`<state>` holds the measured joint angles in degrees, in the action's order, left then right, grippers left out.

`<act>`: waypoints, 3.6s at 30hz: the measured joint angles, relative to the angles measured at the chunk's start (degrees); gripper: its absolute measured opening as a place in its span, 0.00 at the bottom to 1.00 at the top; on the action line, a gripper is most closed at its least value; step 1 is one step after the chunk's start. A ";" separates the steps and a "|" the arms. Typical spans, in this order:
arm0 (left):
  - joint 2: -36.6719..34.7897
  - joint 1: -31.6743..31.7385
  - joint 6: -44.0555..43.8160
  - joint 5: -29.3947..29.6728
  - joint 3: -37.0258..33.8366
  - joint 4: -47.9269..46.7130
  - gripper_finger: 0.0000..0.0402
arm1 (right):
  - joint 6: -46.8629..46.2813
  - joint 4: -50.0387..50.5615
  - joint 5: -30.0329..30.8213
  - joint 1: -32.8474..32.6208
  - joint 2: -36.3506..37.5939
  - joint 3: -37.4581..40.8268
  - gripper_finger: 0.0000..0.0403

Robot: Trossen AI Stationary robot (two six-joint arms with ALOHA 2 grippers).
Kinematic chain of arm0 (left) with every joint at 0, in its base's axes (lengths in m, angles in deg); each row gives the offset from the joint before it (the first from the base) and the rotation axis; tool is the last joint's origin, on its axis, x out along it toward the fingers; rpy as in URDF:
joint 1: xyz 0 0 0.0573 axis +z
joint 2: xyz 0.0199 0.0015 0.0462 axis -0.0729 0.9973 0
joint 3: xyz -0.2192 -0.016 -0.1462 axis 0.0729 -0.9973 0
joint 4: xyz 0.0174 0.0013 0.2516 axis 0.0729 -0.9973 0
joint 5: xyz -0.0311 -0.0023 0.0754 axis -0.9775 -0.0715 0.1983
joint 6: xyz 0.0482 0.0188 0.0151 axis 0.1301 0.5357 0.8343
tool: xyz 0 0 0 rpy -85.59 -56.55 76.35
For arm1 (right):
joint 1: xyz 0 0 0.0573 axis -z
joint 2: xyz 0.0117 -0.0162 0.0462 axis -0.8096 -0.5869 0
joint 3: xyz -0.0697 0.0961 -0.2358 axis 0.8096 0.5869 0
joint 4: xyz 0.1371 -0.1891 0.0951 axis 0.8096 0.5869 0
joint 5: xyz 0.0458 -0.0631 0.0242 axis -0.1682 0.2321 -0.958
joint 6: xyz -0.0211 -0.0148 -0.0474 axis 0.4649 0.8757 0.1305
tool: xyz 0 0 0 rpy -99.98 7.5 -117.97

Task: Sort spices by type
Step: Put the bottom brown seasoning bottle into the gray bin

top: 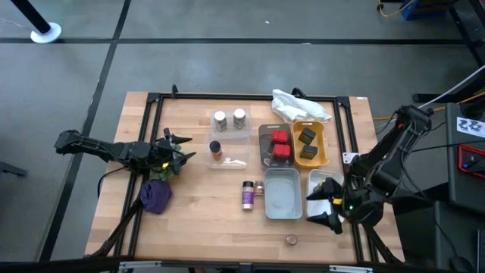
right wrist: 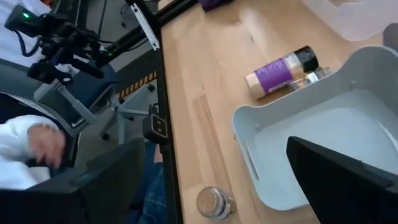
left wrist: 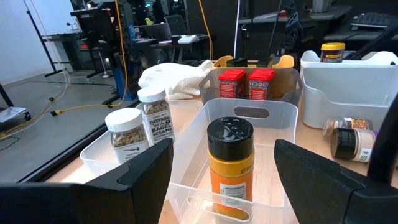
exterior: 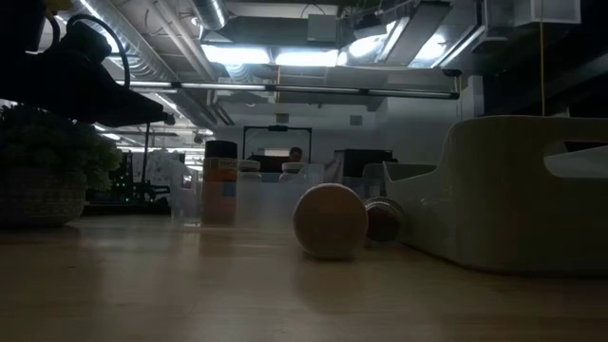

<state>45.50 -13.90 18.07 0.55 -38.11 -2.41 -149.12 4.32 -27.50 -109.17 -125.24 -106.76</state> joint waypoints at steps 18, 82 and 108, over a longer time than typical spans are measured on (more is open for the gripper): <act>-0.02 0.00 0.18 0.00 0.00 0.01 0.66 | 0.01 -13.77 -0.52 0.02 -10.65 0.00 0.97; 0.01 0.02 -18.94 -0.02 -0.02 0.00 0.66 | 0.88 20.39 -33.97 9.38 -47.13 -29.86 0.97; 0.37 0.02 -18.84 -0.01 -0.02 -0.01 0.66 | 0.94 21.27 -33.50 9.38 -51.24 -29.80 0.97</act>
<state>45.88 -13.88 -0.77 0.54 -38.13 -2.43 -148.18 25.59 -61.01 -99.79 -176.48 -136.56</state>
